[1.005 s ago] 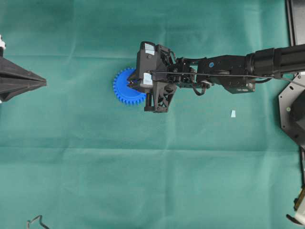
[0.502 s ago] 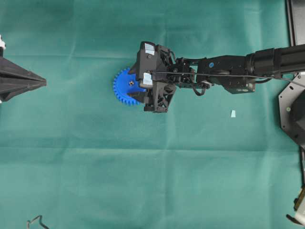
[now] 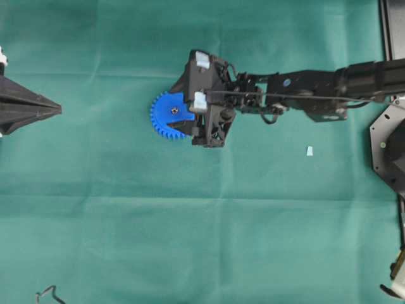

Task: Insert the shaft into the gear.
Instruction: 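Open the right gripper and raise it away from the gear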

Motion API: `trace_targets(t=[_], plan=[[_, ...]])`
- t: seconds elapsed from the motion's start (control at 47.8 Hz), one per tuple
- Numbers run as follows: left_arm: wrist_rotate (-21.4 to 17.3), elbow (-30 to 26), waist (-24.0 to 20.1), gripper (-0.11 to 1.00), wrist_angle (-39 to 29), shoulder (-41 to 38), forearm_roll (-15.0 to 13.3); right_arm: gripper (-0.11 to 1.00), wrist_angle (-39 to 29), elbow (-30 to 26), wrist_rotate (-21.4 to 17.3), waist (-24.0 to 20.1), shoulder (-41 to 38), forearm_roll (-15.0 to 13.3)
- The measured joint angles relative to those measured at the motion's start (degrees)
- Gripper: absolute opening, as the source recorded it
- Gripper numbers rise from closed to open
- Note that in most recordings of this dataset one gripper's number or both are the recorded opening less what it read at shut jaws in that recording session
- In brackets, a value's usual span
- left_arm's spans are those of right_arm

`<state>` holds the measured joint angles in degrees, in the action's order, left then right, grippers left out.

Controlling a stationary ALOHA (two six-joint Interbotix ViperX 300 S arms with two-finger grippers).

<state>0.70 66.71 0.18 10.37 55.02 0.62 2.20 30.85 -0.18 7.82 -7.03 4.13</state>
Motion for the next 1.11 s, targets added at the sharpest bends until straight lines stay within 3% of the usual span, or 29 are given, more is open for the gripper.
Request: trace_targets(t=[0.377,1.109], plan=[[0.0,0.0,0.0,0.0,0.0,0.09,0.0,0.88,-0.79,4.57,0.18,0.09,12.13,0.0],[0.0,0.0,-0.09,0.0,-0.35,0.18,0.0,0.88,0.79,22.85,0.0,0.09,36.91,0.0]])
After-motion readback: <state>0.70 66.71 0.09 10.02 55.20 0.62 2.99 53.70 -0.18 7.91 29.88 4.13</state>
